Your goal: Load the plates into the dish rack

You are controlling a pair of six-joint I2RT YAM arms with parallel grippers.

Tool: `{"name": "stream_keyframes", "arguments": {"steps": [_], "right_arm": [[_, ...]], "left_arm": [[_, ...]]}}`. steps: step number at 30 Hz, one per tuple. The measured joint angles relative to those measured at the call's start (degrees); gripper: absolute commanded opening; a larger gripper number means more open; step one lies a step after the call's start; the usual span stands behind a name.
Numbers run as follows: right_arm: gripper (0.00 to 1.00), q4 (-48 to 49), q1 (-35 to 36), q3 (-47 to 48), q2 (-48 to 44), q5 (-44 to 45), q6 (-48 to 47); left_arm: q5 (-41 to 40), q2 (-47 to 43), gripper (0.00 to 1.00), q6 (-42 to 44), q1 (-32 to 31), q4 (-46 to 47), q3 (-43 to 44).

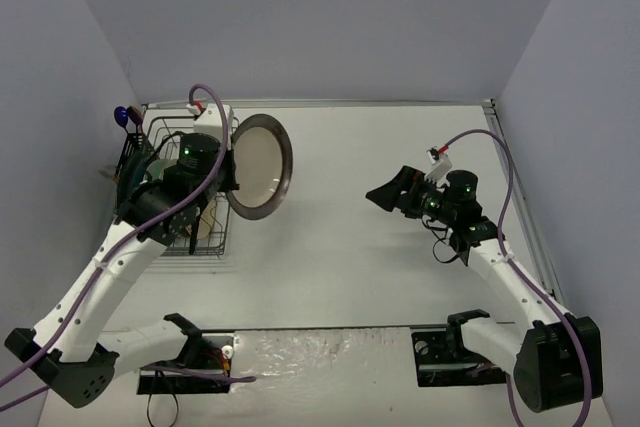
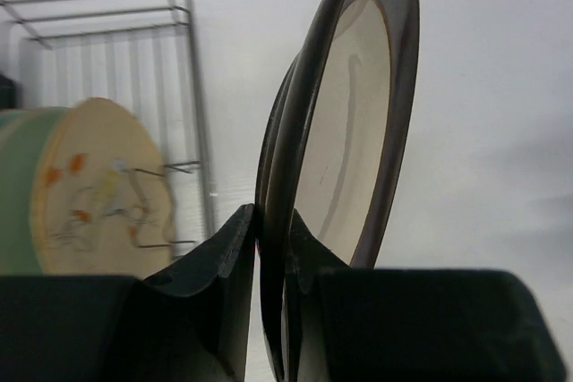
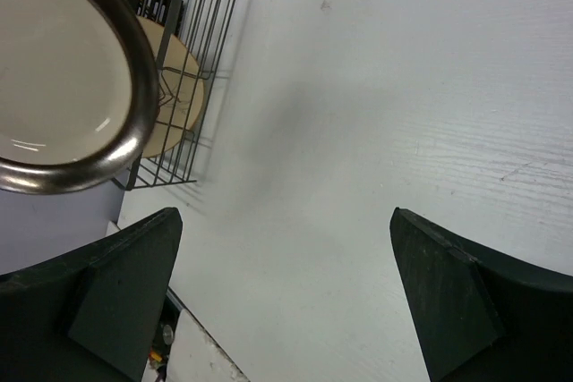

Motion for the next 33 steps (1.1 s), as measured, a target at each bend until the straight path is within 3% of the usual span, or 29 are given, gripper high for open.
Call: {"name": "stream_keyframes", "arguments": {"steps": [7,12,22,33], "right_arm": [[1.0,-2.03,-0.32,0.0,-0.84,0.09,-2.15],[1.0,-3.79,-0.55,0.0,-1.76,0.16,-3.43],[1.0,-6.89,-1.05,0.0,-4.28,0.97,-5.32],[1.0,-8.48,-2.01,0.0,-4.44,1.04,-6.61]], "left_arm": [[-19.29,-1.05,0.0,15.29,0.39,-6.27,6.01],[-26.98,1.26,0.0,21.85,1.15,-6.65,6.06],[-27.98,11.59,0.0,23.57,5.41,-6.27,6.12],[-27.42,16.4,0.0,16.64,5.95,-6.64,5.33]]}}
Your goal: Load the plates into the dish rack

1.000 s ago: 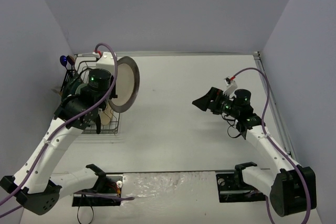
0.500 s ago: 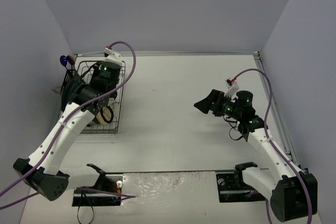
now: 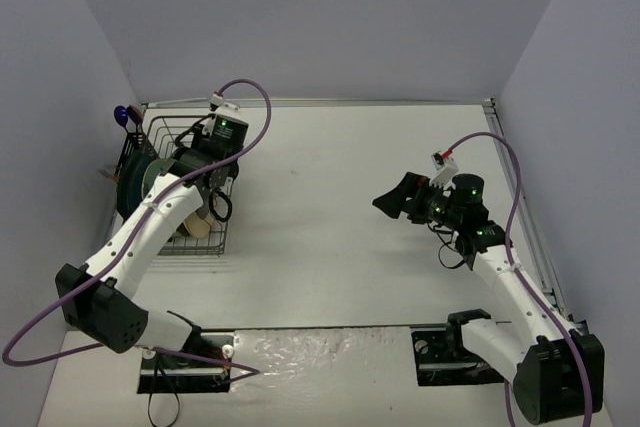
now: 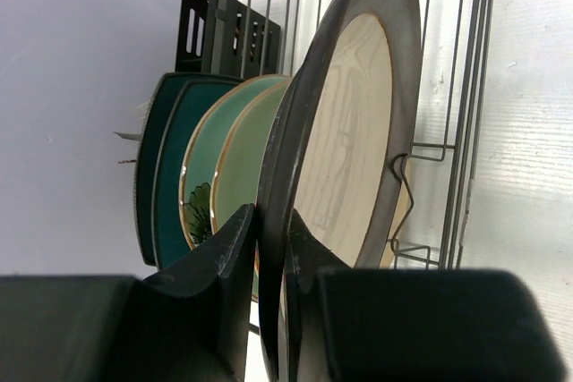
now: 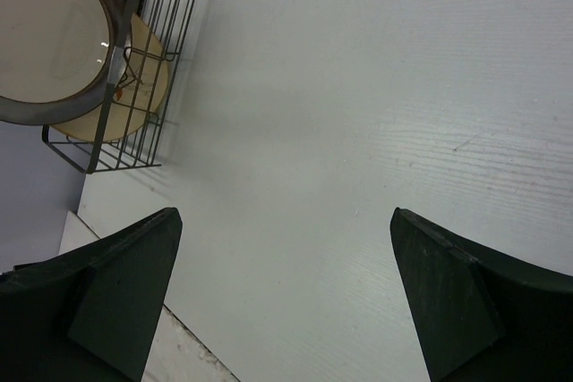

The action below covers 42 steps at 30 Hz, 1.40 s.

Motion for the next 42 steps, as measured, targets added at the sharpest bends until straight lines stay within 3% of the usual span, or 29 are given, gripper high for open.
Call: {"name": "stream_keyframes", "arguments": {"steps": [14,25,35,38,42], "right_arm": [[1.0,-0.29,-0.5,0.0,-0.31,-0.04,-0.28],[1.0,-0.54,-0.5,0.0,-1.36,0.09,-0.39],[1.0,-3.65,-0.52,5.44,-4.13,4.87,-0.5],[1.0,-6.5,-0.5,9.44,-5.73,8.47,-1.37],[1.0,-10.81,-0.5,15.95,-8.5,13.8,-3.41]], "left_arm": [[3.51,0.38,0.02,-7.27,2.14,-0.11,-6.9],[4.16,-2.74,0.47,-9.25,4.08,0.42,-9.47],[5.4,-13.18,0.89,-9.35,4.22,-0.66,-7.96],[7.03,-18.79,0.96,-9.23,4.22,-0.72,-7.08],[8.87,-31.55,0.97,-9.07,4.22,-0.66,-7.61]]}}
